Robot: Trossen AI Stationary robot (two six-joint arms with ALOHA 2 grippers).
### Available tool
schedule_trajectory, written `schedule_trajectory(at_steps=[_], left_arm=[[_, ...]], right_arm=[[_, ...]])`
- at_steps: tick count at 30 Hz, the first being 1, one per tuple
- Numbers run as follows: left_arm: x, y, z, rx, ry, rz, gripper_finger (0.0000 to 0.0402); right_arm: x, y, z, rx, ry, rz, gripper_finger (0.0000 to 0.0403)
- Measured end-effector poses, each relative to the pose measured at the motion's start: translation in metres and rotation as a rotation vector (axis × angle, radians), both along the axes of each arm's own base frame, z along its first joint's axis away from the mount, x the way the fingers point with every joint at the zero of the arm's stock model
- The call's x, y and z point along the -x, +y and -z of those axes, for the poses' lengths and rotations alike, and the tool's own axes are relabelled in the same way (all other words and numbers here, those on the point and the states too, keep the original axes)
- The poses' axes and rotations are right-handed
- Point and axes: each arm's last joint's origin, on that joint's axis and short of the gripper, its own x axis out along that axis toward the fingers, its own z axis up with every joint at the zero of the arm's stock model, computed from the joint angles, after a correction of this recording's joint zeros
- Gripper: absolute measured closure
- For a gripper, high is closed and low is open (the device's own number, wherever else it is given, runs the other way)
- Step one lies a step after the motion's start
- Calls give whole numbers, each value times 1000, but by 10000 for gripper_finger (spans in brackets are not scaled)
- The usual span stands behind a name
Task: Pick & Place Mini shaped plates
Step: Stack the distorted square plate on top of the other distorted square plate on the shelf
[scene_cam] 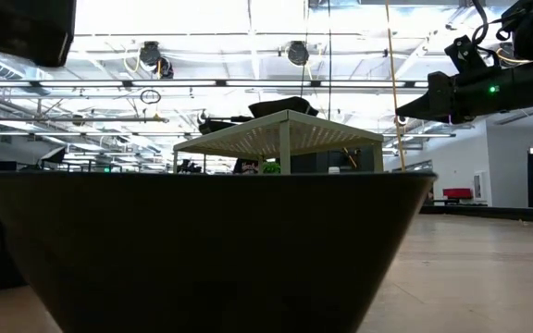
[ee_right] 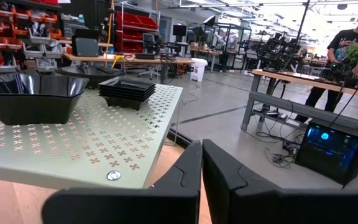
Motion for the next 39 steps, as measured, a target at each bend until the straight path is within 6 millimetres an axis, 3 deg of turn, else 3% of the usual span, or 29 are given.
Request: schedule_trajectory(at_steps=[10, 17, 23, 27, 33, 39], left_arm=[[-4, 2, 6, -3, 28, 42, 291], [-4, 2, 6, 29, 66, 80, 389], [-5, 4, -1, 38, 53, 102, 396], [-3, 9, -18, 11, -18, 96, 395], [-2, 22, -57, -115, -266, 13, 395], [-8, 44, -88, -211, -449, -98, 394]], right_arm=[[0, 0, 0, 0, 1, 0, 399], [0, 0, 0, 0, 2, 0, 399], [0, 0, 0, 0, 2, 0, 399], [0, 0, 0, 0, 2, 0, 399], [0, 0, 0, 0, 2, 0, 399], [0, 0, 0, 0, 2, 0, 399]])
